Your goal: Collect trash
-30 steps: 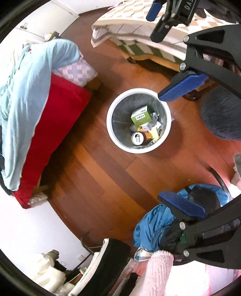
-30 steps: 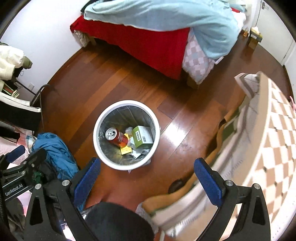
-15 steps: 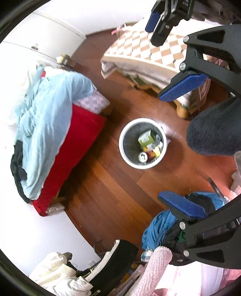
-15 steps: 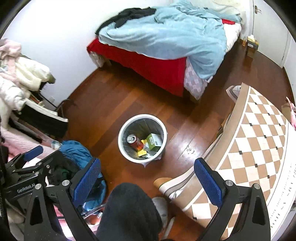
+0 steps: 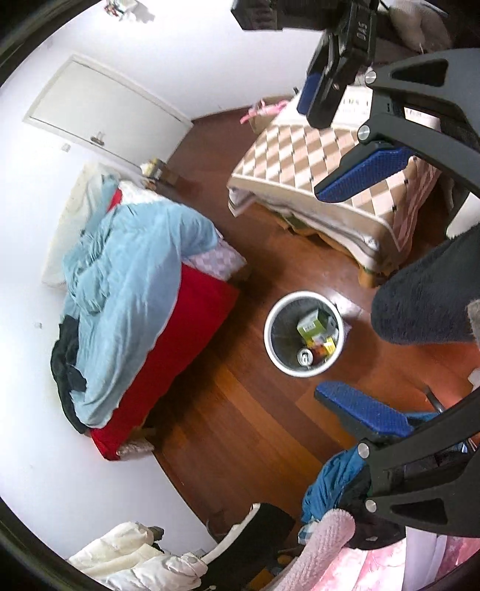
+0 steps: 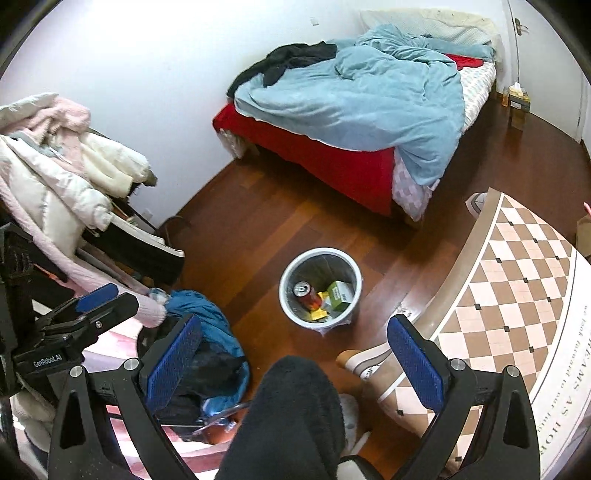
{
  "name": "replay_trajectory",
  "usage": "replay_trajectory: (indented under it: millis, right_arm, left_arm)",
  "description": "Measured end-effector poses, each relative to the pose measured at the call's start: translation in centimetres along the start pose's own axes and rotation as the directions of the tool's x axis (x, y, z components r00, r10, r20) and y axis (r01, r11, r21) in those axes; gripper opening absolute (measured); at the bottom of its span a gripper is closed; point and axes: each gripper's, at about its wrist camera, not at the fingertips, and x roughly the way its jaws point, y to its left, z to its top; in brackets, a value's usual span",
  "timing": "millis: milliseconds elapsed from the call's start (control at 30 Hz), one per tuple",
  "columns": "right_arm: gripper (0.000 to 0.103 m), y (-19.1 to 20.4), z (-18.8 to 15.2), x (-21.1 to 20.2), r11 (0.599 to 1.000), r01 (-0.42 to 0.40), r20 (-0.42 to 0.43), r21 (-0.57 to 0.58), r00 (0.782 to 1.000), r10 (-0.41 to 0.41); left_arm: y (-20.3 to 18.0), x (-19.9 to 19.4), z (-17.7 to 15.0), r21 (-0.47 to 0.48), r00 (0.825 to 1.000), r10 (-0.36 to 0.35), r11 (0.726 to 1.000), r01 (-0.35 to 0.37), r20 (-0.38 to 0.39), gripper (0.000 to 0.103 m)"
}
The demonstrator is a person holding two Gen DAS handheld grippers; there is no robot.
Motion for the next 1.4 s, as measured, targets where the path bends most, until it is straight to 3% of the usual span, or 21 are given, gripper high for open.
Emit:
replay_trajectory:
  millis: [200,533,1400]
  right_arm:
    - [0.103,0.7,-0.1,-2.2,0.998,-0.056,0.012,0.001,0.998,0.056]
    - [0.103,1.6,-0.6,-3.6,0.995,-0.101,0.001,-0.02,0.995,0.101]
    - [0.103,1.7,-0.9,-5.1,0.994,-0.1,0.002,-0.042,0.995,0.1]
  left_arm:
    - [-0.6,-2.1,0.0,0.008,0.998,-0.051,0.999,0.051,0.023,0.099]
    - [-0.9,-3.3,-0.2,0.017,0.998,-0.054,0.998,0.054,0.031,0.099]
    - [-2.4,-4.0,-0.7,0.047,0.997,-0.076,0.996,0.075,0.024,0.103]
